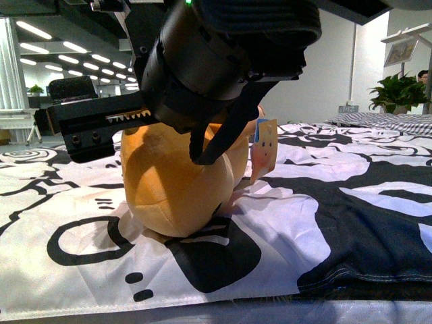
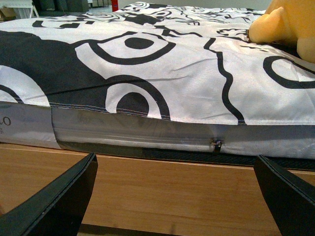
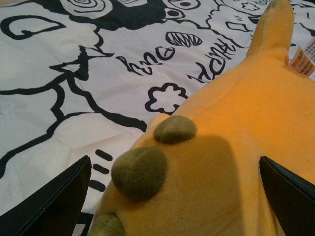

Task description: Put away toys

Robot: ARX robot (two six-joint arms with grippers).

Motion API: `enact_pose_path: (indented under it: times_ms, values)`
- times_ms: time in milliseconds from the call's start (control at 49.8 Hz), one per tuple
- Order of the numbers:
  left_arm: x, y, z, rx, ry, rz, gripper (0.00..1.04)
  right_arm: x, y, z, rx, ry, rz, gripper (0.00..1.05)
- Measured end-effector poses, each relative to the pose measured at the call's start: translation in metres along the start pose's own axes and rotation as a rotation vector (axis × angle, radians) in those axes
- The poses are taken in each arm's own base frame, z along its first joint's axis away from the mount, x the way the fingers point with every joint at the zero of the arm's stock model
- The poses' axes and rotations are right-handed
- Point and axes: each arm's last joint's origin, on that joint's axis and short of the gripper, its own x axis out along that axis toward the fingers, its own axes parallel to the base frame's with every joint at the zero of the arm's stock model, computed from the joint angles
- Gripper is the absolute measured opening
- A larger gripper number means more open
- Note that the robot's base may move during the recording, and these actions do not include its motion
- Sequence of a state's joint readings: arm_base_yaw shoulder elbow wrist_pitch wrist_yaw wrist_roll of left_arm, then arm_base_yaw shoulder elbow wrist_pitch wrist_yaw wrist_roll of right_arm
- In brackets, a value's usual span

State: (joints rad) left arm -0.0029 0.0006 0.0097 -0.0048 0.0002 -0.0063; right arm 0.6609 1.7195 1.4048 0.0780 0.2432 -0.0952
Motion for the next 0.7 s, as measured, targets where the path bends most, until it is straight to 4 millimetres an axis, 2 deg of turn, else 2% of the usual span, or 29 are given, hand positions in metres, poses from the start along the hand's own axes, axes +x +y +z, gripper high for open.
enact_pose_path:
  times_ms: [462,582,703]
  values:
    - [0.000,0.000,0.000,0.000,0.000,0.000,0.99,0.003,-0.011,-0.022,-0.043,0.077,-0.062,1.03]
    - [0.000,0.000,0.000,0.000,0.000,0.000,0.99,0.003,-0.014,-0.023,-0.046,0.073,-0.095,0.84]
    - [0.000,0.000,0.000,0.000,0.000,0.000,0.99,0.002,-0.016,-0.023,-0.045,0.070,-0.107,0.70]
